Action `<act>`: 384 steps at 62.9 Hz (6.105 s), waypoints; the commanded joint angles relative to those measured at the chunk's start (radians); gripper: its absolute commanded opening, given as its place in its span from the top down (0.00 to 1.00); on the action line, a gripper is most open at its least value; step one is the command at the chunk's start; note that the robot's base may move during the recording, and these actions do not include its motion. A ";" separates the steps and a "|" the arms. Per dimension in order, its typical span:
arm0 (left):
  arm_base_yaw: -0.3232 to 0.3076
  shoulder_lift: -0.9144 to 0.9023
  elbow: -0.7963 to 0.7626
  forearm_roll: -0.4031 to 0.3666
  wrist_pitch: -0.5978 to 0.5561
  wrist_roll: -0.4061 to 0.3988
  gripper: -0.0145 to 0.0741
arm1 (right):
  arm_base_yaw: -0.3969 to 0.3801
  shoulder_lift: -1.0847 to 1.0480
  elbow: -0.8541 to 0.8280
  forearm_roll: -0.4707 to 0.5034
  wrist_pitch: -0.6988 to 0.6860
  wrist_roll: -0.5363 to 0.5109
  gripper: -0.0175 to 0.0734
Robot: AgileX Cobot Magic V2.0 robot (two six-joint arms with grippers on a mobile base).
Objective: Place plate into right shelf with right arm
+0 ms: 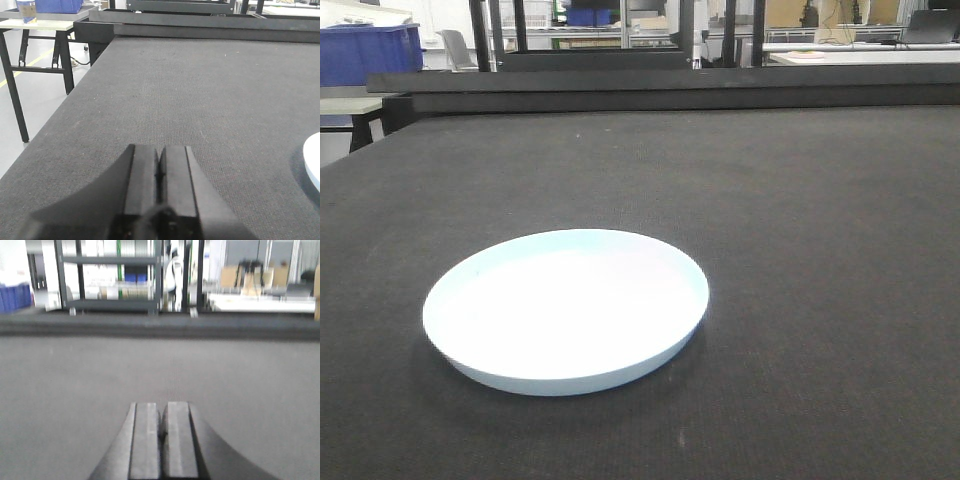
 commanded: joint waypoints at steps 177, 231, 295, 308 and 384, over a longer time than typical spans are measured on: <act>-0.009 -0.007 0.008 -0.006 -0.088 -0.003 0.89 | 0.386 1.758 -1.203 0.680 0.713 -0.679 0.40; -0.009 -0.007 0.008 -0.006 -0.088 -0.003 0.89 | 0.385 1.790 -1.203 0.672 0.741 -0.679 0.74; -0.009 -0.007 0.008 -0.006 -0.088 -0.003 0.89 | 0.253 0.907 -0.980 0.672 0.540 -0.637 0.75; -0.009 -0.007 0.008 -0.006 -0.088 -0.003 0.89 | 0.253 0.631 -0.781 0.672 0.389 -0.637 0.75; -0.009 -0.007 0.008 -0.006 -0.088 -0.003 0.89 | 0.253 0.196 -0.466 0.673 0.201 -0.643 0.75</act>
